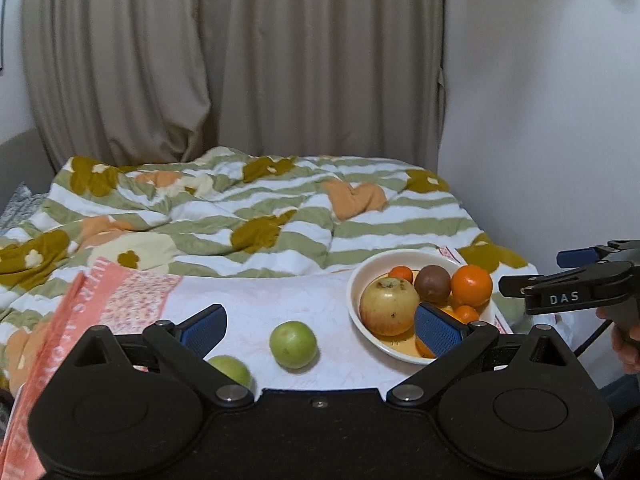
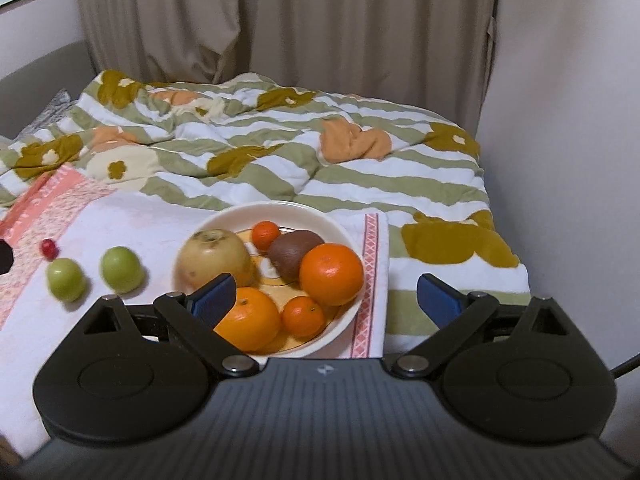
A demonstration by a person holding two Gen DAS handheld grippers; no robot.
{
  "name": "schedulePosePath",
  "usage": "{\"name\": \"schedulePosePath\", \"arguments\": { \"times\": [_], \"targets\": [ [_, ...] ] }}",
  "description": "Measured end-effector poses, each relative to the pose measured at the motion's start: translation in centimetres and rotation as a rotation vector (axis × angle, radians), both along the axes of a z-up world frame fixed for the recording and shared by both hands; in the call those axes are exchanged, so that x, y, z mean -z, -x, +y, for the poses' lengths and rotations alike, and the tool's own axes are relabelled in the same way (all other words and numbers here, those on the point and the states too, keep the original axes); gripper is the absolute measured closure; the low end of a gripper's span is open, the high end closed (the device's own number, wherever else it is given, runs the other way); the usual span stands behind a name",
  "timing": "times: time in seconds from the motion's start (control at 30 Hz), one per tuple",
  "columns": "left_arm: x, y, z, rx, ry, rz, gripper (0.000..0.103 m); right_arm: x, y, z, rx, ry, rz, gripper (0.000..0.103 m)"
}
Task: Organize fruits
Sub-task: 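Withdraw both tools from the bowl back over the table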
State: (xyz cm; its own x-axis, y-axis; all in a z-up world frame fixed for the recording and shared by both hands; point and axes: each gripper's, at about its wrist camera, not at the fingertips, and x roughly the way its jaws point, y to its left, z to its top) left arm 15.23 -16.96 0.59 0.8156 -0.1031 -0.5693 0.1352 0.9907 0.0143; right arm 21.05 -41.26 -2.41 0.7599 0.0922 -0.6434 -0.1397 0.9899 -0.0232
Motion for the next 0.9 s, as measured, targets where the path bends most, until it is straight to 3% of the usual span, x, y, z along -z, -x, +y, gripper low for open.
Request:
{"name": "schedulePosePath", "arguments": {
  "times": [0.27,0.53,0.9],
  "targets": [
    [-1.7,4.6,2.5,-0.065,-0.042,-0.042,0.001,-2.9,3.7,1.7,-0.021,-0.053,0.003,0.000],
    [-1.9,6.4,7.4,-0.083,-0.048,-0.058,0.000,-4.8,7.3,4.8,0.006,-0.064,-0.011,0.000],
    [-1.2,4.7,14.7,0.086,-0.111,-0.041,0.000,-3.8,10.5,10.6,0.211,-0.110,0.026,0.000]
  ]
}}
